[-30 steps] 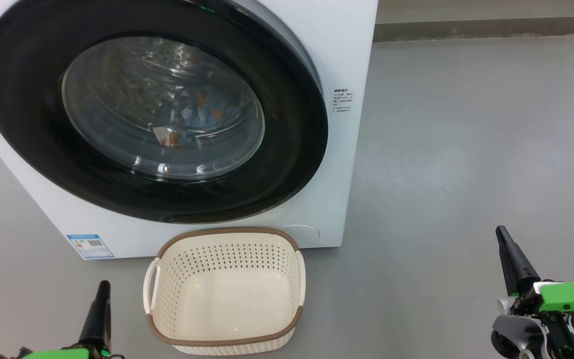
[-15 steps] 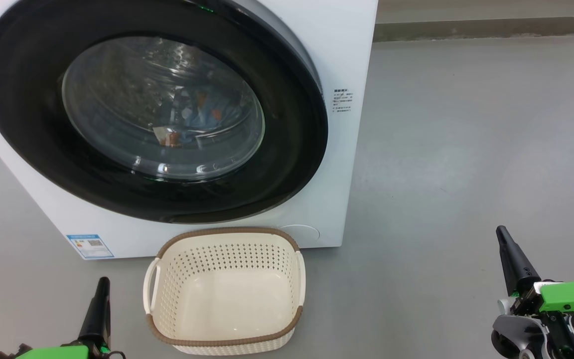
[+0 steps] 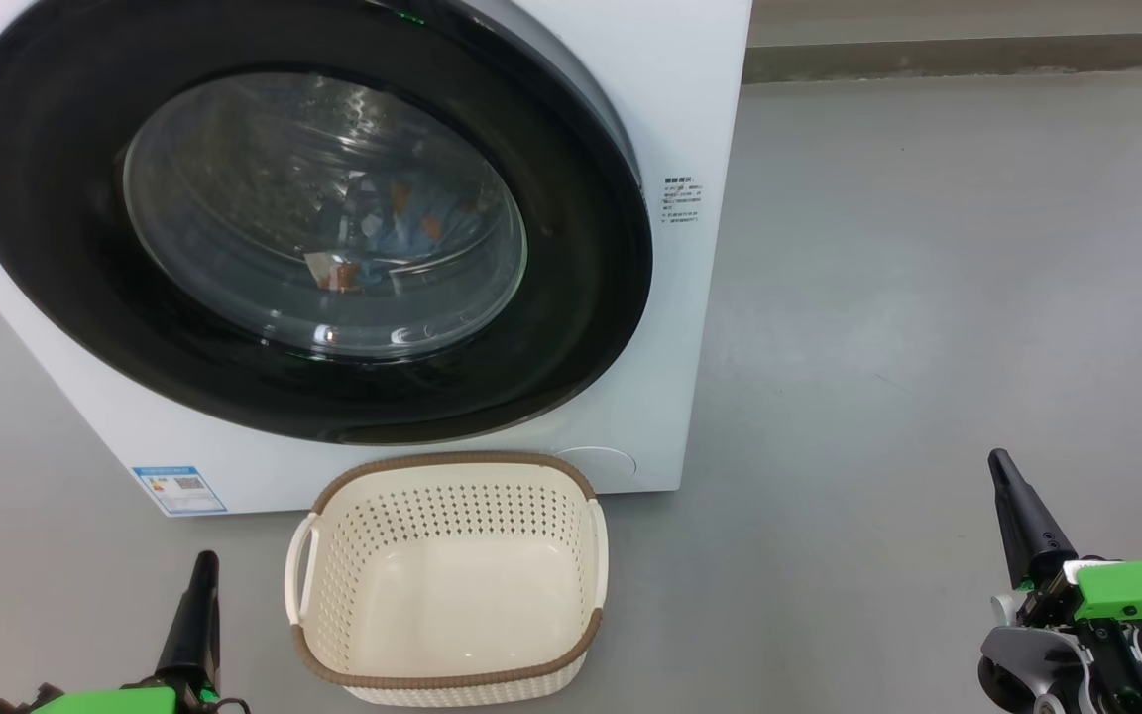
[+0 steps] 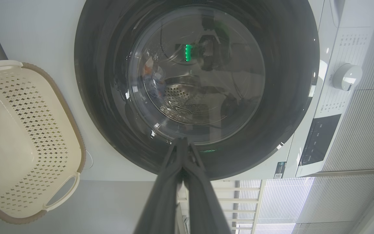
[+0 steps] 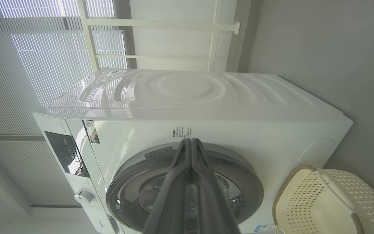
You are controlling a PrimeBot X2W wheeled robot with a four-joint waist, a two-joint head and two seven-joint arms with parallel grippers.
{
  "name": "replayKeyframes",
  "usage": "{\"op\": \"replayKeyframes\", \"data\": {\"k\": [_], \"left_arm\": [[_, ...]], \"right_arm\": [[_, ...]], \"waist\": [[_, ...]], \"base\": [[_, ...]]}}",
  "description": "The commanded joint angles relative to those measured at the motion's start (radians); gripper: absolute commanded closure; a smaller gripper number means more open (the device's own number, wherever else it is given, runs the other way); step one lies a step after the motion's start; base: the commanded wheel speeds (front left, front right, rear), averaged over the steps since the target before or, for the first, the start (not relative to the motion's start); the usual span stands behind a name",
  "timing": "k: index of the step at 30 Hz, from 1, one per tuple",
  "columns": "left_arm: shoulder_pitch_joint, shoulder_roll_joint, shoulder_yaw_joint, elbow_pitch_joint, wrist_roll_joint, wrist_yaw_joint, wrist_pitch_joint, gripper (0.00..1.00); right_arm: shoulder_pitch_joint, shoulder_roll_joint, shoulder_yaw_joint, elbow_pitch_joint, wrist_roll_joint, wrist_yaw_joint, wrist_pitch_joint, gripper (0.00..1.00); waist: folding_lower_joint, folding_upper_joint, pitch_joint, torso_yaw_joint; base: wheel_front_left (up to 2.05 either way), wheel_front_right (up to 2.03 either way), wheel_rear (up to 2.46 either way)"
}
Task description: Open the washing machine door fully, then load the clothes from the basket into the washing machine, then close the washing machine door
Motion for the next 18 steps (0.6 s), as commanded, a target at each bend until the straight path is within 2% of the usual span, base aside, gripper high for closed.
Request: {"op": "replayKeyframes", "data": {"k": [1,18], "left_arm": [[-0.037,0.009,0.034,-0.030,-0.007,-0.002,0.007,1.00],[-0.037,0.009,0.034,-0.030,-0.007,-0.002,0.007,1.00]], "right_arm": [[-0.005,-0.003,0.014,-0.030,0.001,0.002,0.006,1.00],[-0.005,-0.002,0.013,-0.030,-0.001,0.002,0.008,1.00]], "waist": [[0.0000,0.0000,0.000,0.000],[0.0000,0.0000,0.000,0.000]], "base": [[0.00,0.00,0.00],[0.00,0.00,0.00]]}}
